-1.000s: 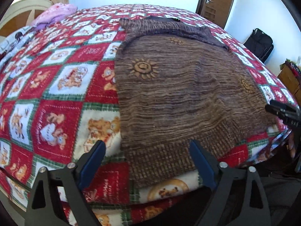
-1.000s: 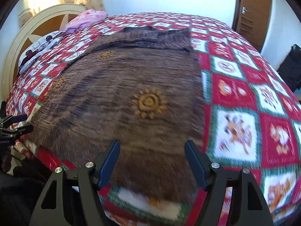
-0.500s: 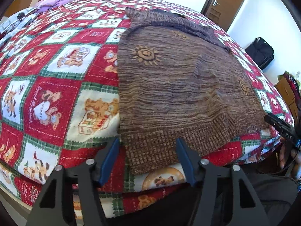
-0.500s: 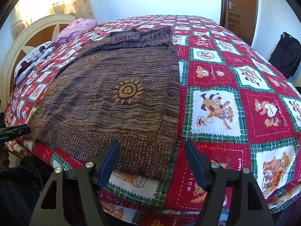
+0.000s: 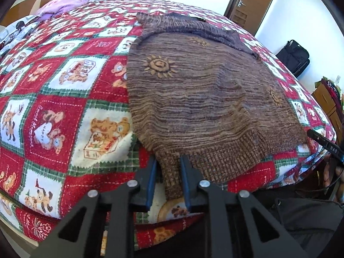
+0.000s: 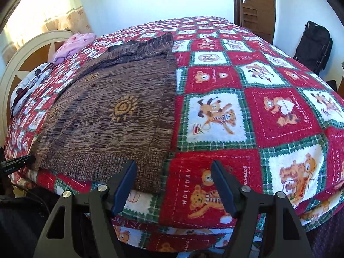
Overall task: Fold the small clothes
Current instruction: 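Move both tools to the sweater hem and grasp it, then lift the hem with both tools and fold it toward the collar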
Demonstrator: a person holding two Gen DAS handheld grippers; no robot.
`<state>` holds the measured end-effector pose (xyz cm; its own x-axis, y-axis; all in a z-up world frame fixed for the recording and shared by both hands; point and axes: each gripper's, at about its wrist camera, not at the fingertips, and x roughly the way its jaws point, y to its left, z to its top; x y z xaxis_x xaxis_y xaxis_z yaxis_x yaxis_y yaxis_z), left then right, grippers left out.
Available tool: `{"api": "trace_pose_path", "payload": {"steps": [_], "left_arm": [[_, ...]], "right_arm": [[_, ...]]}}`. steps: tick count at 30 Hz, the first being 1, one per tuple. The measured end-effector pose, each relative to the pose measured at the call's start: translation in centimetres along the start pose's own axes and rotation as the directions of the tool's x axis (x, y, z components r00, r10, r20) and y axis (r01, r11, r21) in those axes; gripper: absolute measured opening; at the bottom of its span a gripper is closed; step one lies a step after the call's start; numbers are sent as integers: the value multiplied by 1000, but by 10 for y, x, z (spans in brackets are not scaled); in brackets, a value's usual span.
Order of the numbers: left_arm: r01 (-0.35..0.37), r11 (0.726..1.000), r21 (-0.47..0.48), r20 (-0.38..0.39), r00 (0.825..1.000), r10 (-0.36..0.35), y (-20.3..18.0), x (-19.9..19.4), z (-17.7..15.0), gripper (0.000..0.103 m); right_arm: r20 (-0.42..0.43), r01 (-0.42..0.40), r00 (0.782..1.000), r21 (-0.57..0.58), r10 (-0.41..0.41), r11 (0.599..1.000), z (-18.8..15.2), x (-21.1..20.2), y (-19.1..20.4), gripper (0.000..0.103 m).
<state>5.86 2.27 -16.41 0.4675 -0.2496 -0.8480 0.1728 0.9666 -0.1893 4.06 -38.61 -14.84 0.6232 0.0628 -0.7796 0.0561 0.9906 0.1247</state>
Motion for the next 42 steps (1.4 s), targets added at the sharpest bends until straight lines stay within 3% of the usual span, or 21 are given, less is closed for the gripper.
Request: {"api": "trace_pose_path", "payload": {"steps": [7,10,12,14,16,17,18,19,21,28,42], "left_arm": [[-7,1000,4,-2,1000,7,-2,1,1,25],[18,1000,14,-7,1000,-18,-3,2,1,38],[24,999,29,-10,1000,-24,-7,3,2,51],[28,999,38,-11,1000,-27,-9,4,2,55],[34,999,35,-7,999,-34,-7,3,1,54],[33,999,32,1,999,-34,-5,2,2,43],[31,999,30,5,999,-31,-5,1,2,22],[37,999,23,3,999,-37,-2,1,2,14],[56,998,-2,10,998,-56,2,0,3,10],[102,995,3,165,981,-101,4,-29,12,10],[159,987,-3,282,947,-152,14,-44,54,9]], "right_arm": [[-15,-60,998,-44,59,997,-6,2,21,71],[-18,-67,998,-63,66,996,-7,4,30,60],[-18,-76,997,-76,75,994,-7,6,35,53],[-15,-69,998,-80,68,994,-8,9,37,41],[-2,-51,999,-84,51,995,-8,9,36,25],[2,-60,998,-77,60,995,-8,9,34,10],[6,-100,995,-48,101,994,-7,8,29,9],[13,-121,992,-26,122,992,-7,7,25,8],[35,-157,987,4,157,988,-6,3,18,7],[157,-220,965,36,211,975,6,-22,12,7],[251,-231,942,7,222,973,57,-36,20,7]]}}
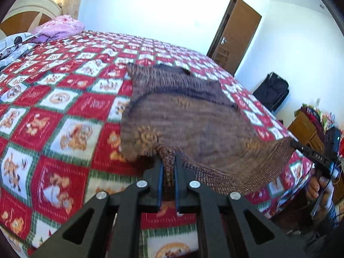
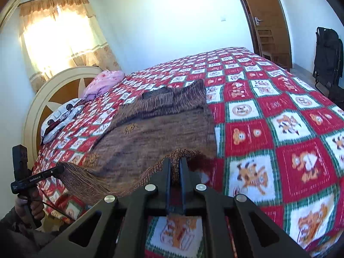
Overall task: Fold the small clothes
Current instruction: 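Lift the hem with both tools and fold it toward the collar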
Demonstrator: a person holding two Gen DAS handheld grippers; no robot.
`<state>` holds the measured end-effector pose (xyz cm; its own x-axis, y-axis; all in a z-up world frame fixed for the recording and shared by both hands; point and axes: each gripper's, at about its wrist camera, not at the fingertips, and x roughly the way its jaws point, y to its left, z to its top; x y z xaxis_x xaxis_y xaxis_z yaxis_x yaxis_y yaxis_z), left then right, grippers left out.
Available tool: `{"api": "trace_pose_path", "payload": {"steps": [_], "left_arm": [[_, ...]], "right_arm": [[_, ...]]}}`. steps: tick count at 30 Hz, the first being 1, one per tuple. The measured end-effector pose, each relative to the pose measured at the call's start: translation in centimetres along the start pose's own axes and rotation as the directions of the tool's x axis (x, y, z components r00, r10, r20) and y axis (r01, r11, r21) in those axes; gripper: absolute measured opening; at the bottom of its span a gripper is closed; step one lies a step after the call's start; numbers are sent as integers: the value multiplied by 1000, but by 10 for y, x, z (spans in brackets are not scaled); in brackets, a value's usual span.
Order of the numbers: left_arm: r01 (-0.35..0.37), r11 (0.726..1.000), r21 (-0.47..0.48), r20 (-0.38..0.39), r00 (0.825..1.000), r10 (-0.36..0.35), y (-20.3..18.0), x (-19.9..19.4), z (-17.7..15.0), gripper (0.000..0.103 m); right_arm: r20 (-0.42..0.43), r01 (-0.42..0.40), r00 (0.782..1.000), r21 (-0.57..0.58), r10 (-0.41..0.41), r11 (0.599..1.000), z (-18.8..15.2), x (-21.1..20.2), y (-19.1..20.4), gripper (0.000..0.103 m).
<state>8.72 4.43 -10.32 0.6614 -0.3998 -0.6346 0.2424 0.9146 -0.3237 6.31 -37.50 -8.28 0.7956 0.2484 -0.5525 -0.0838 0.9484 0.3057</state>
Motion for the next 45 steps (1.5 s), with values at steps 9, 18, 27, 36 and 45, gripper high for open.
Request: {"api": "trace_pose_path", "payload": {"steps": [9,18,27,36,45], "left_arm": [[33,998,-59,64,998,-29,9,13,38,9],[32,999,-43,123,992,-27,9,23,84,9],[20,997,-70,127,992,-11,21,51,128,9],[1,997,-77,144,990,11,33,78,170,9],[-16,995,-95,127,991,28,47,121,203,9]], "right_arm": [[14,0,1000,-13,0,1000,35,26,1,6],[47,4,999,-16,-4,1000,89,48,-1,6],[71,19,997,-10,-18,1000,136,84,4,6],[61,47,997,-48,-44,998,178,125,14,6],[16,75,997,-25,-74,997,209,174,3,6]]}}
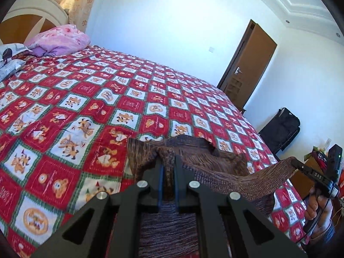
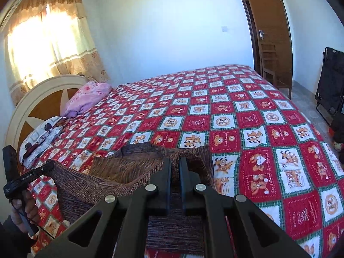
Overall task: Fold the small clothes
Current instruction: 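Lift the hem with both tools and fold it toward the collar, then lay the hem onto the collar and open both tools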
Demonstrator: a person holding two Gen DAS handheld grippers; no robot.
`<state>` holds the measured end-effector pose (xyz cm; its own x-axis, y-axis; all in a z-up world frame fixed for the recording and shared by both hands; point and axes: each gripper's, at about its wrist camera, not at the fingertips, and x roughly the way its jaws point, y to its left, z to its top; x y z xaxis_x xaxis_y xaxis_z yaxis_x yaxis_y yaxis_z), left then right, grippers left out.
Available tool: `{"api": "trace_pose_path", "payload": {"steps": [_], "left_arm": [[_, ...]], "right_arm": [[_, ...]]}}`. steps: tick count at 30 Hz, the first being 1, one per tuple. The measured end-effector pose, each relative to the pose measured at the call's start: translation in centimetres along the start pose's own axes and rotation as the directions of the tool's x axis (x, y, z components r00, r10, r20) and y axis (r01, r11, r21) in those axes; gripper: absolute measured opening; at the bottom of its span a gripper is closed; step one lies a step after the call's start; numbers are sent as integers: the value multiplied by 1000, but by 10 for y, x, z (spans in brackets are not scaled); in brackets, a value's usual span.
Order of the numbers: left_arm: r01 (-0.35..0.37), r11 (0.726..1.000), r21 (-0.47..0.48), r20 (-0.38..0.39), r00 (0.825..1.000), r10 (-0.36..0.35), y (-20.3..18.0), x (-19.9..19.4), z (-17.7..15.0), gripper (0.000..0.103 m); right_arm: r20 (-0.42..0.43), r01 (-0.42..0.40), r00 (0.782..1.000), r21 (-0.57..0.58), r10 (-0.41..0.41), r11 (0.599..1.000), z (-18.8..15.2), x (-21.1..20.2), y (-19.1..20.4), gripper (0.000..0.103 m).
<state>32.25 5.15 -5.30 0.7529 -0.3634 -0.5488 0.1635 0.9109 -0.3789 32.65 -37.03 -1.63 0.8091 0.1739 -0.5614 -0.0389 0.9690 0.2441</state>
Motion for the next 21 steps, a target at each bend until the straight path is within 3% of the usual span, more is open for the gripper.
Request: {"api": "trace_pose_path", "payload": {"steps": [14,17,19,20,21], "left_arm": [[-47,998,-32,-96,994,43,29,87,11,9],[-67,997,-49,-122,991,61,38,103,9,11],[-79,995,-62,-146,987,69,42,112,7,12],[-83,994,-68,-150,986,72,44,113,5,12],[-95,993,-68,-152,985,84,45,112,3,16]], "right_arm": [[-130,90,987,-4,-89,996,23,116,-27,6],[-210,60,976,1,-58,998,27,155,-35,7],[-247,88,965,-9,-88,996,26,175,-40,8],[-257,104,961,-13,-104,994,26,183,-42,11],[-256,128,958,-20,-129,992,26,188,-45,23]]}}
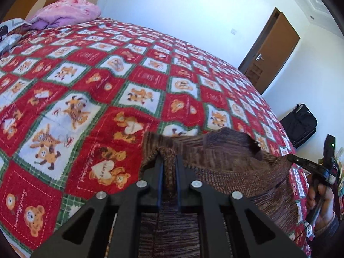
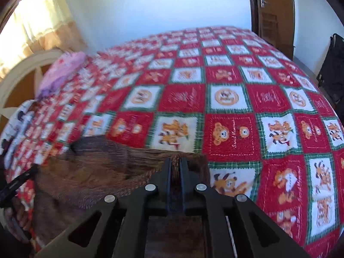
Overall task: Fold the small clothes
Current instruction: 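Lay the hem onto the collar and open both tools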
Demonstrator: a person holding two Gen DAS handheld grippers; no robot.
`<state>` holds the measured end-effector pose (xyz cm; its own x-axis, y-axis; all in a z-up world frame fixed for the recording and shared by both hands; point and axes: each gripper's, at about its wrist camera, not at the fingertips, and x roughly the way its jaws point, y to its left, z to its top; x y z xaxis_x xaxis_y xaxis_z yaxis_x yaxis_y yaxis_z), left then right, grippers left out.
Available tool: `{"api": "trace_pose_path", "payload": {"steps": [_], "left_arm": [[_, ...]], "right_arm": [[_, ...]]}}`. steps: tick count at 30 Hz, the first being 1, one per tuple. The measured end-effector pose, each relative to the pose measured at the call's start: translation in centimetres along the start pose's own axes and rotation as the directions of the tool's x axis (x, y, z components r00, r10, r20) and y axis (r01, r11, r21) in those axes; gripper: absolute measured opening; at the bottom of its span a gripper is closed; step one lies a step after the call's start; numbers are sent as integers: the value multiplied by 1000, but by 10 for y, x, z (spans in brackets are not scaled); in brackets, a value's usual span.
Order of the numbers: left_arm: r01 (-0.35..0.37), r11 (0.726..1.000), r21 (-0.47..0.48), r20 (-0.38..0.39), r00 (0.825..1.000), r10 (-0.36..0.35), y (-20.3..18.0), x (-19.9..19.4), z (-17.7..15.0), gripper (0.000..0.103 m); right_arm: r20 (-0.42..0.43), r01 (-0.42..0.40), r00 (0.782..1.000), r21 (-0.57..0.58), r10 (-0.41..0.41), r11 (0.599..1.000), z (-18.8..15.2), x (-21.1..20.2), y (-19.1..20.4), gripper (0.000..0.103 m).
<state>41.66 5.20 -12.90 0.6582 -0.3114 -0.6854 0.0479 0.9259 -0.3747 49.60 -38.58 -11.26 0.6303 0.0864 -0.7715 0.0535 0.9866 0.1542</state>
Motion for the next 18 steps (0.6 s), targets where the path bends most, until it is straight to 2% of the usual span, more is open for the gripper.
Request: {"api": "trace_pose_path", "payload": {"steps": [1,2,3,4,7,8,9,11,12,13,15,17,18], "left_arm": [[-22,1000,1,-1,1000,22,1,-1,-2,19],[-54,999,2,7,999,54,2,-4,-4,29],[-76,997,-3,13,997,76,4,-7,-5,42],[-95,995,-14,31,995,96,7,-14,-5,47],[-87,996,-19,94,992,88,12,-39,-9,47],[-93,996,9,102,990,92,8,-44,-11,49],[-119,991,59,103,988,112,0,-48,-15,59],[-185,965,183,99,981,169,-21,-47,-25,70],[-202,952,230,101,978,184,-30,-44,-28,70],[-212,938,275,99,976,192,-38,-41,-30,70],[-243,905,349,76,970,231,-52,-26,-32,70],[-266,891,369,68,963,260,-58,-11,-28,70],[-308,873,378,83,950,299,-59,-3,-24,70]], "right_arm": [[21,32,999,0,-32,999,1,1,-3,36],[37,32,999,3,-32,999,0,0,-5,66],[64,12,998,17,-13,1000,-2,-5,-8,75],[81,-12,997,26,10,1000,-5,-10,-9,75],[77,-100,992,23,98,995,-18,-31,-1,75],[33,-173,984,19,173,985,-24,-35,4,75],[-21,-246,969,16,246,969,-29,-36,12,75],[-144,-341,931,-22,335,940,-42,-29,34,75],[-224,-359,914,-59,338,932,-49,-21,48,75],[-271,-356,908,-93,320,930,-55,-14,59,75],[-284,-287,932,-193,226,938,-59,-1,80,75],[-270,-241,946,-218,179,946,-50,13,88,75],[-251,-228,953,-212,172,950,-45,15,88,75]]}}
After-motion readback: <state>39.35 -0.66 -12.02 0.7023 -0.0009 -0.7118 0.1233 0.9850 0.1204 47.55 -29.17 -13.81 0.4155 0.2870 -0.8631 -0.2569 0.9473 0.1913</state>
